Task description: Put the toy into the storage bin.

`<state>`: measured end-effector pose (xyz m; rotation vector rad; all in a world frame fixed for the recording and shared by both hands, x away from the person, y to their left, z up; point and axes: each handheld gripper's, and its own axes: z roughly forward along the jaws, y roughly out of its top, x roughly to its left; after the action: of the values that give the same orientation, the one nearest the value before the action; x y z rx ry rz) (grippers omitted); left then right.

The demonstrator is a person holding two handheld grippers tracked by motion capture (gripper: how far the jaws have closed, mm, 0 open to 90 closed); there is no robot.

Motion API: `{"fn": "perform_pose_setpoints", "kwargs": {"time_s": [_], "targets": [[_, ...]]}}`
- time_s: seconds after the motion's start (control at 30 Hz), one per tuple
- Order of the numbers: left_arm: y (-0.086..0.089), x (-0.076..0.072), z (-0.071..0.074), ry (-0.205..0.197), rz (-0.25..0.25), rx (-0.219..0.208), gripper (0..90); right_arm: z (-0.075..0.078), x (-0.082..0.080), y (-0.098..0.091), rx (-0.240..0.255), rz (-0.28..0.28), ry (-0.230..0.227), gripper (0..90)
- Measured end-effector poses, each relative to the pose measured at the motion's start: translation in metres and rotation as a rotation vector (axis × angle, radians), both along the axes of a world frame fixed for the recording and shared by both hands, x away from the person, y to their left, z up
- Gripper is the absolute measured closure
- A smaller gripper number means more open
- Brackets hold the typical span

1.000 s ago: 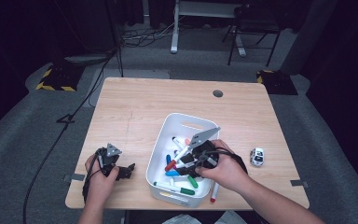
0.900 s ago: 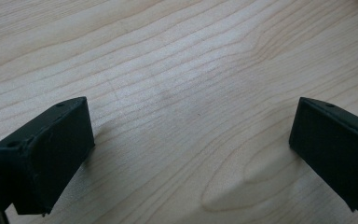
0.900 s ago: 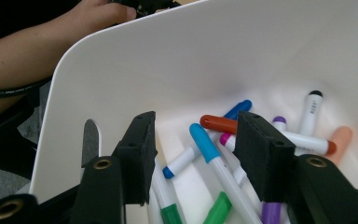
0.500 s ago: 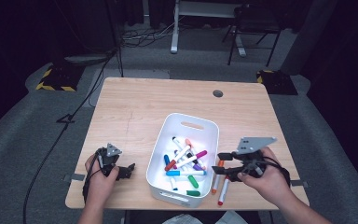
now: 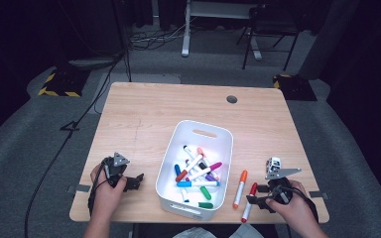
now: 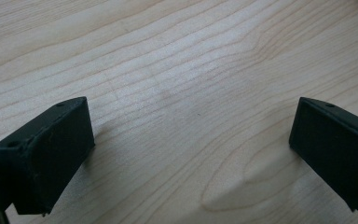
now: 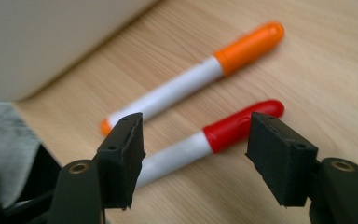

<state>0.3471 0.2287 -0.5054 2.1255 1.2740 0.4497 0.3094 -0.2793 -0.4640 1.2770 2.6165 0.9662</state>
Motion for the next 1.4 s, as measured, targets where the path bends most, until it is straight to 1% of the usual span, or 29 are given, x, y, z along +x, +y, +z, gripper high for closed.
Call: {"fn": "perform_pose_setpoints", "kwargs": {"time_s": [0.03,0.1,0.13,0.17,0.3,0.37,0.53,0.6,0.7,0.8,0.83,0.97,1.07,1.23,1.4], "targets": [[0.0,0.0,0.0,0.0,0.0,0.0,0.1,-0.004,-0.001,-0.002,-0.008,-0.017,0.007,36.2],[0.0,0.0,0.0,-0.001,0.002,-0.002,0.1,-0.013,-0.002,-0.003,-0.031,-0.034,0.001,34.3],[0.0,0.0,0.0,0.0,0.0,0.0,0.2,-0.015,-0.003,-0.003,-0.025,-0.043,0.002,34.4],[0.0,0.0,0.0,0.0,0.0,0.0,0.2,-0.016,-0.003,-0.003,-0.025,-0.05,-0.009,34.9],[0.0,0.0,0.0,-0.002,0.004,-0.002,0.2,-0.016,-0.003,0.003,-0.09,-0.04,-0.064,38.3],[0.0,0.0,0.0,-0.002,0.005,-0.002,0.2,-0.016,-0.004,0.005,-0.104,-0.042,-0.078,41.4],[0.0,0.0,0.0,-0.002,0.004,-0.002,0.1,-0.016,-0.003,0.003,-0.132,-0.039,-0.103,52.5],[0.0,0.0,0.0,-0.002,0.004,-0.002,0.2,-0.016,-0.004,0.002,-0.139,-0.04,-0.106,55.2],[0.0,0.0,0.0,-0.002,0.004,-0.002,0.2,-0.015,-0.006,0.0,-0.16,-0.03,-0.115,63.7],[0.0,0.0,0.0,-0.002,0.005,-0.002,0.1,-0.014,-0.005,-0.004,-0.157,-0.024,-0.101,71.9],[0.0,0.0,0.0,-0.002,0.005,-0.002,0.2,-0.014,-0.005,-0.006,-0.16,-0.02,-0.101,73.4],[0.0,0.0,0.0,-0.002,0.005,-0.002,0.2,-0.013,-0.005,-0.01,-0.164,-0.017,-0.097,73.9],[0.0,0.0,0.0,-0.002,0.004,-0.002,0.2,-0.013,-0.004,-0.011,-0.16,-0.002,-0.094,74.3],[0.0,0.0,0.0,-0.002,0.005,-0.002,0.2,-0.012,-0.003,-0.01,-0.176,0.017,-0.096,74.6],[0.0,0.0,0.0,-0.002,0.005,-0.002,0.2,-0.012,-0.001,-0.013,-0.152,0.028,-0.075,74.7]]}}
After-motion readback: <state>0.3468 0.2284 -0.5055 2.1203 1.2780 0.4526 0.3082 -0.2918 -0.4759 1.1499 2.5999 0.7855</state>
